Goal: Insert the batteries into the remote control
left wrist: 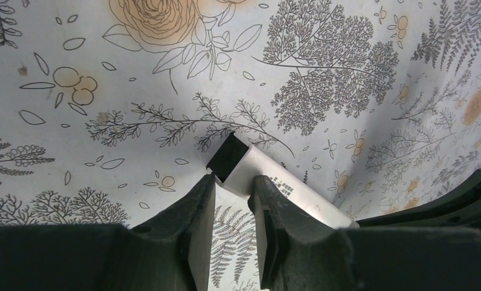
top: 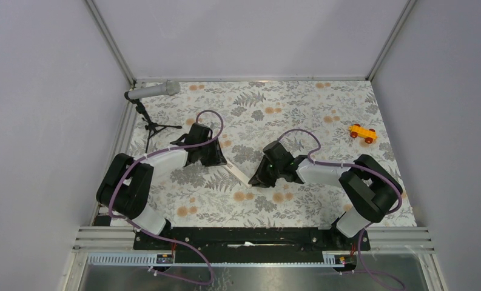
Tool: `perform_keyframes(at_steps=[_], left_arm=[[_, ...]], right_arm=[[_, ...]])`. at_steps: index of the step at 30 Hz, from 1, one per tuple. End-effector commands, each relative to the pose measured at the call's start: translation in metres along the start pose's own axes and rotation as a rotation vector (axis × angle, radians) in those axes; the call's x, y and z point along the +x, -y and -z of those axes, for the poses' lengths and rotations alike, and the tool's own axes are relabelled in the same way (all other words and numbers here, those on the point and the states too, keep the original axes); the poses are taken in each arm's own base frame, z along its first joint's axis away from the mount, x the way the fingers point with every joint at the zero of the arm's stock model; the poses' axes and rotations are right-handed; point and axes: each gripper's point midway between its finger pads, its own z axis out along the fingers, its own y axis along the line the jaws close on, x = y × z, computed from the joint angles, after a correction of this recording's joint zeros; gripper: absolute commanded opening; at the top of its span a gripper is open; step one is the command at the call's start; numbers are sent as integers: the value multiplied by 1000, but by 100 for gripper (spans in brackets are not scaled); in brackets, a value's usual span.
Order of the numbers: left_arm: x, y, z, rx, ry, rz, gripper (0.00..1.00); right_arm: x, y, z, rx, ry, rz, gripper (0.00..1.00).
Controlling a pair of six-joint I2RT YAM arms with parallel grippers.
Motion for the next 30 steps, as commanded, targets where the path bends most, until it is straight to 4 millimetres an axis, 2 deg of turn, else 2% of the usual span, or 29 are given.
perform_keyframes(at_steps=[1,3,11,15,19,23,24,30], left_arm=[[59,-57,1,-235,-196,-32,6],[60,-60,2,-254,-196,-45,9],[63,-66,2,-292,-197,-29,38],[64,-68,4,-308,-197,-13,46],[62,-68,4,-319,-194,-16,47],[58,-67,3,-332,-190,-32,31],[57,-66,3,-333,-187,-42,29],[47,-52,7,-293,-167,-111,39]], right_arm=[[-21,30,-17,126,122,45,15],[-22,31,-18,127,122,49,15],[-23,31,-19,131,122,60,16],[-22,32,-20,135,121,63,16],[-21,33,-20,136,117,65,16],[-21,34,-21,138,112,66,16],[-21,34,-21,138,112,67,16],[-21,27,-21,110,94,138,17]])
